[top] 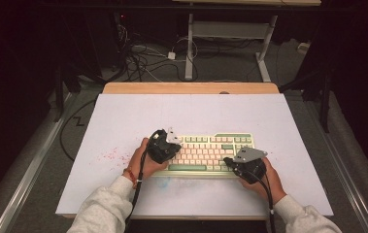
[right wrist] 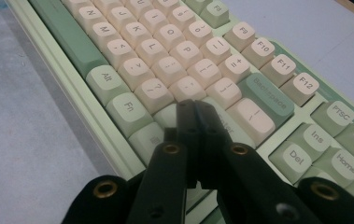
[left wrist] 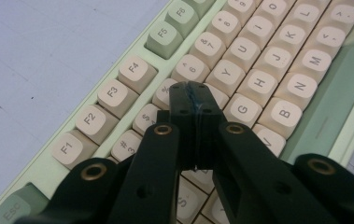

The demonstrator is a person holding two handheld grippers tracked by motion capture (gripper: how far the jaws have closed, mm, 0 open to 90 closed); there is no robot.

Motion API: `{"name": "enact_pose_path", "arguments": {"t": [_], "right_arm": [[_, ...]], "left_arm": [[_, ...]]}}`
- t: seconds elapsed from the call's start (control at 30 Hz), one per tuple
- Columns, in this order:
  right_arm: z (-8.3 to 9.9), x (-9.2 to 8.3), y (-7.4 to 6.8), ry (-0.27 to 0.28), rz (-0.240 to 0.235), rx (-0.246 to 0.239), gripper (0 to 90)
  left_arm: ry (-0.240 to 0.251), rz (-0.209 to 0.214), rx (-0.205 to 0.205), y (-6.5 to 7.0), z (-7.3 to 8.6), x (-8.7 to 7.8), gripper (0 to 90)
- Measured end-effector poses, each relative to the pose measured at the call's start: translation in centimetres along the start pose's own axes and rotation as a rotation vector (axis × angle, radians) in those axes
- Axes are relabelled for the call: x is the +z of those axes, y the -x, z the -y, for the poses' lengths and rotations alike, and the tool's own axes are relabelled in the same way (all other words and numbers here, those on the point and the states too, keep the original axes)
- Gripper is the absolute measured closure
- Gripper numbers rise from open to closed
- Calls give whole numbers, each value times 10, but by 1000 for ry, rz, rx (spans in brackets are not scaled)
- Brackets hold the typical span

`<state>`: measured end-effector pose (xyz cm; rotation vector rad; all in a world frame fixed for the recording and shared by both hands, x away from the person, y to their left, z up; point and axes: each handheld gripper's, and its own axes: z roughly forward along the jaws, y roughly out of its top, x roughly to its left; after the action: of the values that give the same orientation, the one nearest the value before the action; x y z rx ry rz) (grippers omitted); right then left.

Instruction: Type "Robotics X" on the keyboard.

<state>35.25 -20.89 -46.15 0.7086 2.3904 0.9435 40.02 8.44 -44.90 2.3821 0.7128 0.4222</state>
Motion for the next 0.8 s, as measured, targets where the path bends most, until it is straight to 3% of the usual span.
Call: {"name": "enact_pose_path", "arguments": {"t": [0.2, 0.23, 0.33, 0.43, 0.6, 0.73, 0.8], "right_arm": [[0, 0, 0, -6, 1, 0, 900], [-1, -1, 0, -6, 2, 4, 900], [-1, -4, 1, 7, 3, 6, 900], [-4, -13, 3, 45, 14, 16, 900], [-7, -23, 3, 76, 18, 21, 900], [-7, -27, 4, 84, 22, 22, 900], [-8, -30, 5, 91, 22, 25, 900]], "left_arm": [[-25, -4, 25, 3, 0, 2, 848], [1, -2, 20, 3, 0, -1, 845], [20, -18, 35, 3, 0, -7, 836], [88, -22, 48, 4, 3, -21, 781], [140, -43, 54, 2, 8, -34, 609], [171, -95, 64, 2, 17, -43, 503], [170, -119, 71, 3, 22, -45, 380]]}}
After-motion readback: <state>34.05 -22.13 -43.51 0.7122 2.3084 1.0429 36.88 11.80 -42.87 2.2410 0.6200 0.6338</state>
